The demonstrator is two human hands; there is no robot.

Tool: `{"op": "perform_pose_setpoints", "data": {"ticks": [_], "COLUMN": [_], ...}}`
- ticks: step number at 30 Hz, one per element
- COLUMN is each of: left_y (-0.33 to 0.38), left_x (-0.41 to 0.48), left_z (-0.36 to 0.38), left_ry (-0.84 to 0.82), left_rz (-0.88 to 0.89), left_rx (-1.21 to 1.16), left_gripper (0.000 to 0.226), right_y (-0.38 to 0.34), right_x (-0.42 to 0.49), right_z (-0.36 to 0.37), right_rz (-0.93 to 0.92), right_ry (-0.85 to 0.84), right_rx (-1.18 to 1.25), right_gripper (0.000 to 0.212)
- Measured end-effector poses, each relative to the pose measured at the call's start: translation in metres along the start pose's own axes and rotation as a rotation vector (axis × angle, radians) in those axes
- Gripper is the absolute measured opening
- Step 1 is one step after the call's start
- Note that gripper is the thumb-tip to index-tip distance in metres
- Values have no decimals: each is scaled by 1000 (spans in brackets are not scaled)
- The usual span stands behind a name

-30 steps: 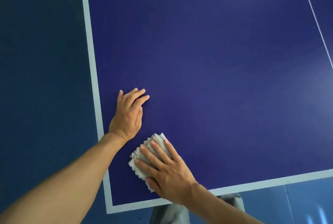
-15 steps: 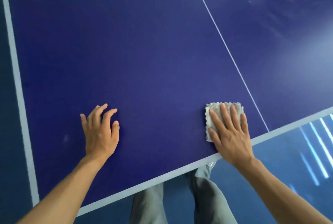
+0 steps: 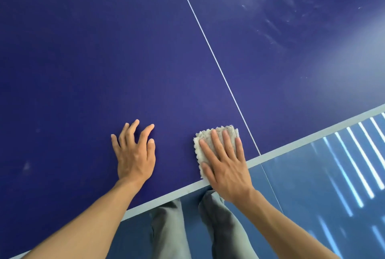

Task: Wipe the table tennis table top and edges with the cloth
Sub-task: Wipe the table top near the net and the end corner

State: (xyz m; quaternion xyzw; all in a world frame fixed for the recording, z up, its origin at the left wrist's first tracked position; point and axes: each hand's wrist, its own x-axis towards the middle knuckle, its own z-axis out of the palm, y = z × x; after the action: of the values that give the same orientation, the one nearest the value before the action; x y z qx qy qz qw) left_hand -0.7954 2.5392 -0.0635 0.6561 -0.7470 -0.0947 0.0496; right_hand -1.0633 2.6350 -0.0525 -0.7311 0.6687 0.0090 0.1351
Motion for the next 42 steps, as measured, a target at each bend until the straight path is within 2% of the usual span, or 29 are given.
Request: {"op": "perform_pose_setpoints", "data": {"ticks": [3, 10, 13, 15, 17, 20, 22, 26, 28, 31, 33, 35, 38, 42], "left_y": [0, -4, -5, -4, -1, -1, -4, -16, -33, -75, -105, -134, -175, -207], "left_x": [-1, 0, 1, 4, 4, -4, -7, -15, -30, -64, -89, -114, -144, -165], "left_z": [5, 10, 12, 11, 8, 1, -4, -12, -18, -27, -34, -38, -40, -39], "left_ry": [34, 75, 103, 130, 148, 199, 247, 257, 256, 285, 309, 321, 294, 239], "left_rz": [-19, -5, -6, -19, -54, -91, -111, -159, -193, -319, -438, -557, -783, -1052], "left_rx": [-3, 4, -26, -82, -172, -407, -513, -459, -388, -283, -216, -147, -85, -148], "left_gripper": [44, 43, 43, 44, 45, 44, 40, 37, 36, 36, 38, 42, 46, 52], "right_y": [25, 73, 49, 16, -23, -74, -88, -71, -52, -46, -68, -103, -159, -230], "right_x": [8, 159, 226, 244, 231, 159, 105, 38, 34, 51, 63, 73, 89, 130], "right_z": [-3, -39, -46, -42, -32, -9, 7, 19, 10, -3, -3, 0, 9, 19], "right_rz": [-70, 367, 419, 356, 200, -101, -226, -257, -112, 364, 539, 533, 363, 220], "right_ry": [1, 68, 101, 112, 98, 83, 73, 20, 16, 22, 30, 28, 21, 15], "right_rx": [-25, 27, 44, 23, 13, 2, 14, -26, -59, 33, 91, 82, 43, 55], "right_gripper": [58, 61, 62, 62, 61, 58, 56, 58, 60, 67, 69, 68, 65, 62]}}
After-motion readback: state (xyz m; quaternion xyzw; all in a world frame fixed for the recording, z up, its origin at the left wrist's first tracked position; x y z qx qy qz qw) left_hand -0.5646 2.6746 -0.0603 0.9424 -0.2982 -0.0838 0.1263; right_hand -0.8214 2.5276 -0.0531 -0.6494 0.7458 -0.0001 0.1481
